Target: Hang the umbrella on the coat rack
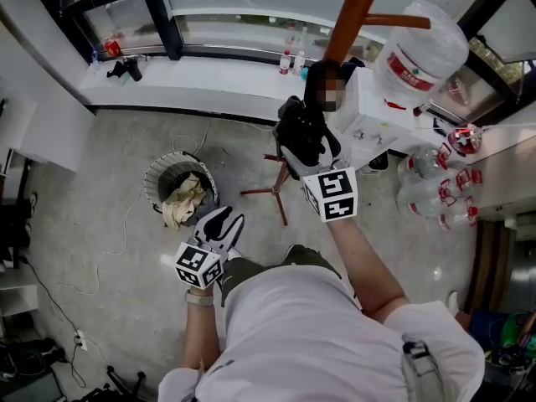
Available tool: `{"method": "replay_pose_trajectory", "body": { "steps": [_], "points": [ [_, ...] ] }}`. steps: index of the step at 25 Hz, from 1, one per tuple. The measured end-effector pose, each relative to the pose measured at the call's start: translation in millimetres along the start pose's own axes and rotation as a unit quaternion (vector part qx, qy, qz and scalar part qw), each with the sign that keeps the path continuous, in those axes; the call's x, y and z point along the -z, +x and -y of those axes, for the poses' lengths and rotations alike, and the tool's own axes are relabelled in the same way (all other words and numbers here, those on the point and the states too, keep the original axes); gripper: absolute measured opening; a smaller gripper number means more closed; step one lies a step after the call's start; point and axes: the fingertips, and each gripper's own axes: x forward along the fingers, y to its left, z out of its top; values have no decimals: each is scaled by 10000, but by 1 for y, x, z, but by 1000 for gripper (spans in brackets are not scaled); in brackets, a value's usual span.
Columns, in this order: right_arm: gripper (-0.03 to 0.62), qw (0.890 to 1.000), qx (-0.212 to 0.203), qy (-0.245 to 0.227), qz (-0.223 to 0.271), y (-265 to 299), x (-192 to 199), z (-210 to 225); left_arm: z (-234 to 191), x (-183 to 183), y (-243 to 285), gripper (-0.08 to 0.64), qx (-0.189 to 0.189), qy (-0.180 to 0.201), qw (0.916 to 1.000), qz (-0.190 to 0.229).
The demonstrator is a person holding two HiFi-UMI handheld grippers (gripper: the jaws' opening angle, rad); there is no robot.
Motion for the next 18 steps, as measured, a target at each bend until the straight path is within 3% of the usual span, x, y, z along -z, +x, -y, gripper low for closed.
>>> {"method": "replay_pose_trajectory", "body": {
  "steps": [9, 18],
  "points": [
    [403, 9984, -151, 417, 362, -36, 5, 2, 17, -4, 25, 126, 537, 195, 9983, -153],
    [373, 9962, 10, 675, 556, -79, 13, 12, 43, -23, 57, 126, 1203, 456, 9913, -284]
  ]
}}
